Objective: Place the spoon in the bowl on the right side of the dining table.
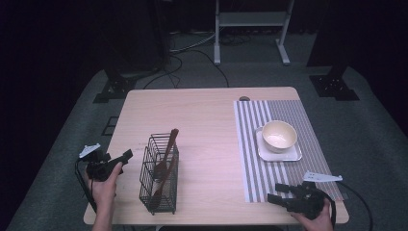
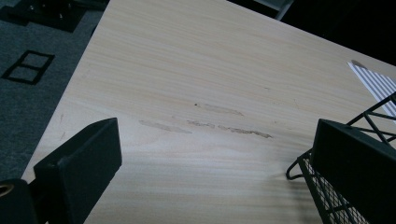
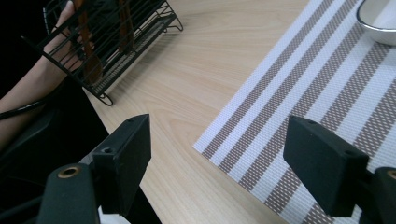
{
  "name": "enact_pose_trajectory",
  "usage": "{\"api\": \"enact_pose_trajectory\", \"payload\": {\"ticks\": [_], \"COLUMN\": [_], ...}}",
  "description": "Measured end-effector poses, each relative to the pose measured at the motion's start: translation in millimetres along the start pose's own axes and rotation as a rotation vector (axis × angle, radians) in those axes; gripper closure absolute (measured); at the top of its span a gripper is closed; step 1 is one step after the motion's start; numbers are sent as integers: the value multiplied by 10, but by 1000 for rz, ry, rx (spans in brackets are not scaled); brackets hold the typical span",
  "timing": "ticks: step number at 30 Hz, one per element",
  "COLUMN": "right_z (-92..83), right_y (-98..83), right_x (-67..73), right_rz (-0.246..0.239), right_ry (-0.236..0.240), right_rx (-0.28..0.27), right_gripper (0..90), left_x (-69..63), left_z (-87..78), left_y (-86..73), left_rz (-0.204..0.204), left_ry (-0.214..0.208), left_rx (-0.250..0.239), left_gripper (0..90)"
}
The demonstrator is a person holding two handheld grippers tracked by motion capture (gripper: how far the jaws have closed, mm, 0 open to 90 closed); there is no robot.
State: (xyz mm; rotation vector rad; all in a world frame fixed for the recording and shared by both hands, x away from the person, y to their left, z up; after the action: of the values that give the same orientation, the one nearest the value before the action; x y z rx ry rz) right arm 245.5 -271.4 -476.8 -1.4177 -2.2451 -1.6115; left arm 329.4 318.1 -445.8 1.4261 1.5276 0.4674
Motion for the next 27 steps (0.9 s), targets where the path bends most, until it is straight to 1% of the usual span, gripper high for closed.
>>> {"api": "enact_pose_trajectory", "payload": {"ticks": [5,6,7,8,9,10,11,12,15,22,27], "right_z": [20,38,38,61,61,83,94,107,132,159,215], "right_y": [62,91,91,122,122,150,164,181,218,292,394], "right_x": [38,74,74,119,119,155,172,188,206,258,324], "right_rz": [-6,-15,-15,-23,-23,-40,-43,-44,-36,-44,-53], "right_ry": [21,31,31,39,39,39,44,50,73,82,94], "right_rx": [2,5,5,17,17,26,30,39,42,48,55], "right_gripper": [222,222,222,222,222,222,222,222,222,222,222], "left_x": [9,17,17,25,25,29,29,27,26,41,36], "left_z": [-7,-19,-19,-23,-23,-21,-19,-18,-20,-32,-35], "left_y": [0,6,6,7,7,5,5,5,7,9,15], "left_rz": [4,-1,-1,-2,-2,-5,-3,-3,1,-3,-1], "left_ry": [4,6,6,7,7,5,5,4,3,6,6], "left_rx": [0,-4,-4,-5,-5,-5,-4,-3,-3,-8,-9], "left_gripper": [12,12,12,12,12,12,12,12,12,12,12]}}
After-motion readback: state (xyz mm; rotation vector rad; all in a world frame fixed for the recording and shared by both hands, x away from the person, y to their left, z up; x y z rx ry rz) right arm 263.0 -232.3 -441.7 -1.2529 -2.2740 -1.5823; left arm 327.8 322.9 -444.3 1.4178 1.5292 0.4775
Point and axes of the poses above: each handheld gripper's, and its own axes: z roughly forward along the jaws, y roughly out of its top, x roughly to its left, the point moved 2 cm from there along z, roughly forward along the jaws, and after that the axes turned 5 degrees about -y, right-handed, at the moved point
